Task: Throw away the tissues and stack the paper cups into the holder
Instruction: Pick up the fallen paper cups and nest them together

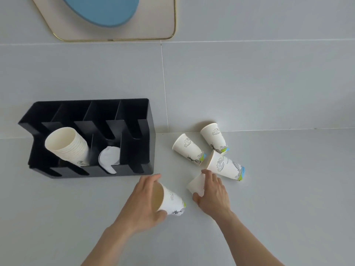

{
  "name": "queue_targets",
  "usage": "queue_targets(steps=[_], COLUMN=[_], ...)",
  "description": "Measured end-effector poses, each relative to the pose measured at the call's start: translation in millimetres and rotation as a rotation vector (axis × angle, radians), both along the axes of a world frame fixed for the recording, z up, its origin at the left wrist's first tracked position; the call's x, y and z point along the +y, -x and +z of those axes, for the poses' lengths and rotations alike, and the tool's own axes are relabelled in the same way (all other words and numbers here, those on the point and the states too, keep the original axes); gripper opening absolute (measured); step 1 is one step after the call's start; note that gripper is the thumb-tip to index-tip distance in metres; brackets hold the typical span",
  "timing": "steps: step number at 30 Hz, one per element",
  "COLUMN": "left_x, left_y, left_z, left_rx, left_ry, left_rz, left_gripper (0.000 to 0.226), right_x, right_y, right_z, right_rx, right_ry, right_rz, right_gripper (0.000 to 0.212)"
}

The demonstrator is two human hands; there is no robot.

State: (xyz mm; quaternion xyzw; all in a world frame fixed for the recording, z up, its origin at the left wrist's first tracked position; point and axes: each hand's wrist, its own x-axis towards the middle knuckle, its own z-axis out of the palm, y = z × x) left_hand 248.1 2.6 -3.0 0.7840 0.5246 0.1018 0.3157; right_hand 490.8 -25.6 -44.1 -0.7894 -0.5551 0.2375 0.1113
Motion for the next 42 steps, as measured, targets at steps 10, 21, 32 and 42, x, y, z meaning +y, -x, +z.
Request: queue_targets(steps=[10,21,32,42], left_x=[-29,-39,-43,-39], left_y=[-12,-13,-10,-9], left_z=[-19,-24,-22,-31], left_rx=[-0.084,-0.193,-0.348,-0.336], left_ry=[-0.122,-0.004,0.06,0.015], left_rz=[0.082,0.221,0.244,0.223], left_gripper=[0.104,0.115,0.134,0.104], right_x=[-15,-26,-36,-13], right_y=[8,43,48,30], right_z=[30,116,55,46], right_rx=[0.21,0.59,0.357,0.304], right_ry=[-0.262,-0.581,-0.254,-0.246], right_rz=[0.02,0.207,0.406,0.336], right_gripper=[0.101,0.093,0.089,0.064])
